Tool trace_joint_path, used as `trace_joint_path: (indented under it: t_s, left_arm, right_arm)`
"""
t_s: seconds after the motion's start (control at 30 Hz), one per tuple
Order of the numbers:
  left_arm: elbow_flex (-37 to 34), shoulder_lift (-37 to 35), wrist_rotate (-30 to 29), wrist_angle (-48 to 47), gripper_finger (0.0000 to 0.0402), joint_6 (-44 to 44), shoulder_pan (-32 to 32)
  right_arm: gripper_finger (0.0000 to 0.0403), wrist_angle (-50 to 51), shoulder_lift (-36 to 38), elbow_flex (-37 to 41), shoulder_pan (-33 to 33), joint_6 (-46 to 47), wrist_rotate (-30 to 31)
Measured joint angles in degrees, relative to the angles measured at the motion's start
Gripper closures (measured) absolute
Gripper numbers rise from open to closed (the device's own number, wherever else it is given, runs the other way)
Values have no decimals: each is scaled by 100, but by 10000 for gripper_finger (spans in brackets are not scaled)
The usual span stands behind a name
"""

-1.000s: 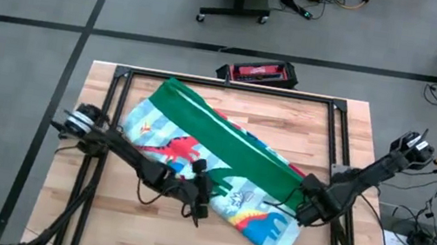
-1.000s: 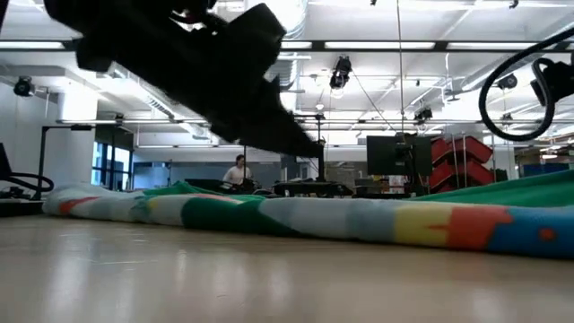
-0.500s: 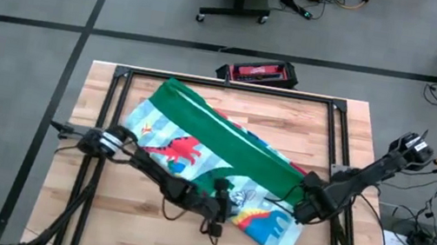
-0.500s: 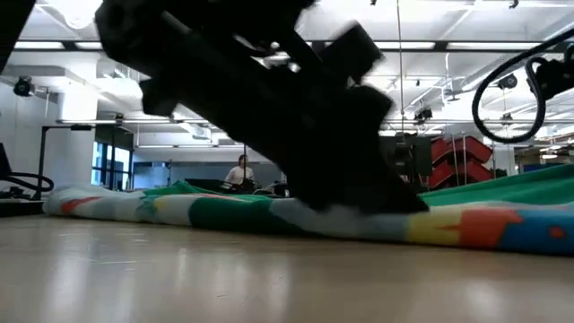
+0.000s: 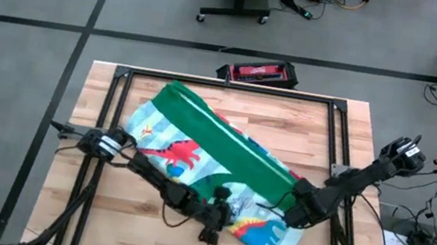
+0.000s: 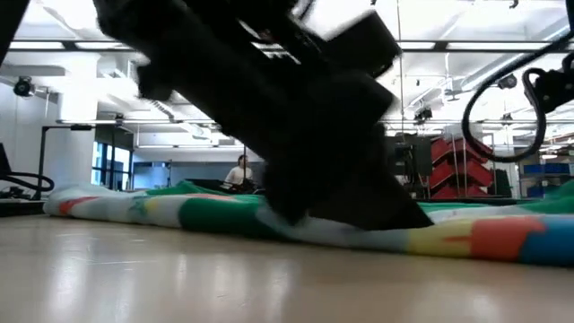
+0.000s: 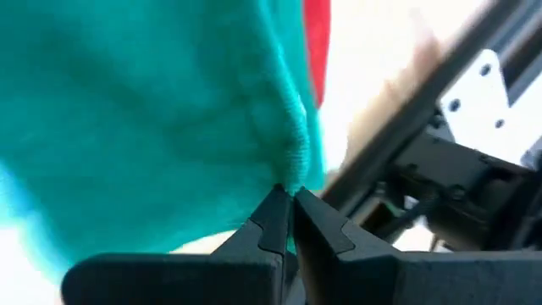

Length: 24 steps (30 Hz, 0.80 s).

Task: Roll towel
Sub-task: Fold the green multi-color dinosaur print towel

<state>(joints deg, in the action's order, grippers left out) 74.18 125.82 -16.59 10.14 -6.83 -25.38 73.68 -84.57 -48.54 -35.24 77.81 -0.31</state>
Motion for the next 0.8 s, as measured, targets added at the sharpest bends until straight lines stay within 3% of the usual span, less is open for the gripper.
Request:
trace_joint_path:
  t_s: [0.23,0.5,0.8]
  left_arm:
    - [-141,-423,-274,-679,283,-174,-469]
    - [-346,-523,-736,-575,283,-314,-381]
    - [-273,-545,-716,-389,283,-237,-441]
  right_arm:
    - [403,-393,-289,-445,-149,-288,-160]
    - [403,-632,-554,-887,-776,229,-478]
    - [403,-655,-556,-661,-1118,744,-466]
